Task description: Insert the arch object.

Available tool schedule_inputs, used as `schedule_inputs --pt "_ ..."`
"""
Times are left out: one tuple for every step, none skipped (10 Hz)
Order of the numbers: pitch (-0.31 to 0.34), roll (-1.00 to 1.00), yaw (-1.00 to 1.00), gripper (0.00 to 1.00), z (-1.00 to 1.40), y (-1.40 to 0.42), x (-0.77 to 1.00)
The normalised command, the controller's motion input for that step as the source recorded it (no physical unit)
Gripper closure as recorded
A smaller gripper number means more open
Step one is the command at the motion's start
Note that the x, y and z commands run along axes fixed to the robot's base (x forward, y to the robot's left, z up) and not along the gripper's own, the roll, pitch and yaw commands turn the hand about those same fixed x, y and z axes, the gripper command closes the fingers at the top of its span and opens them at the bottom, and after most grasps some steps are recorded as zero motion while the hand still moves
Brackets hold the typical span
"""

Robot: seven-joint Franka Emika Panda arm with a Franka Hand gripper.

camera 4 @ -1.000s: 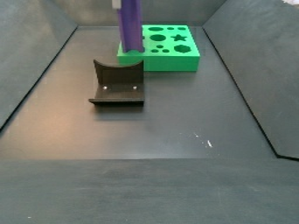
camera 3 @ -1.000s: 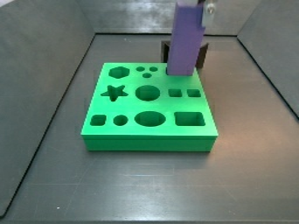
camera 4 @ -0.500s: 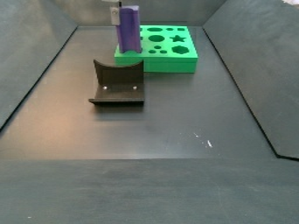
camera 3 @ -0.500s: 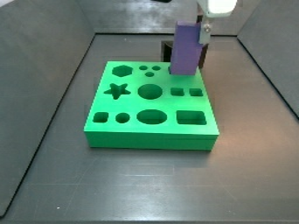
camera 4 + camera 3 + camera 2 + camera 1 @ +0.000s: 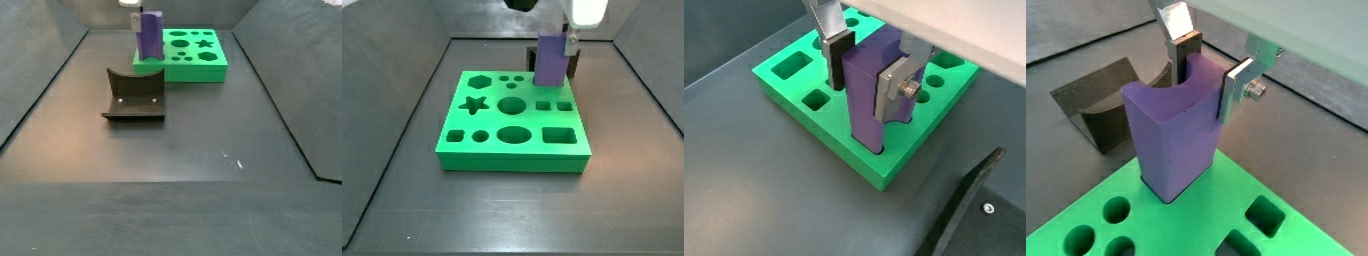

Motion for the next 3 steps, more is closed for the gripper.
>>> schedule_inputs --pt "0.29 0.03 -0.11 1.0 -0.36 -0.11 0.0" --pt "0.149 0.0 -0.05 1.0 -0.25 -0.07 0.0" --pt "0.0 0.0 0.0 1.0 0.0 0.0 0.0"
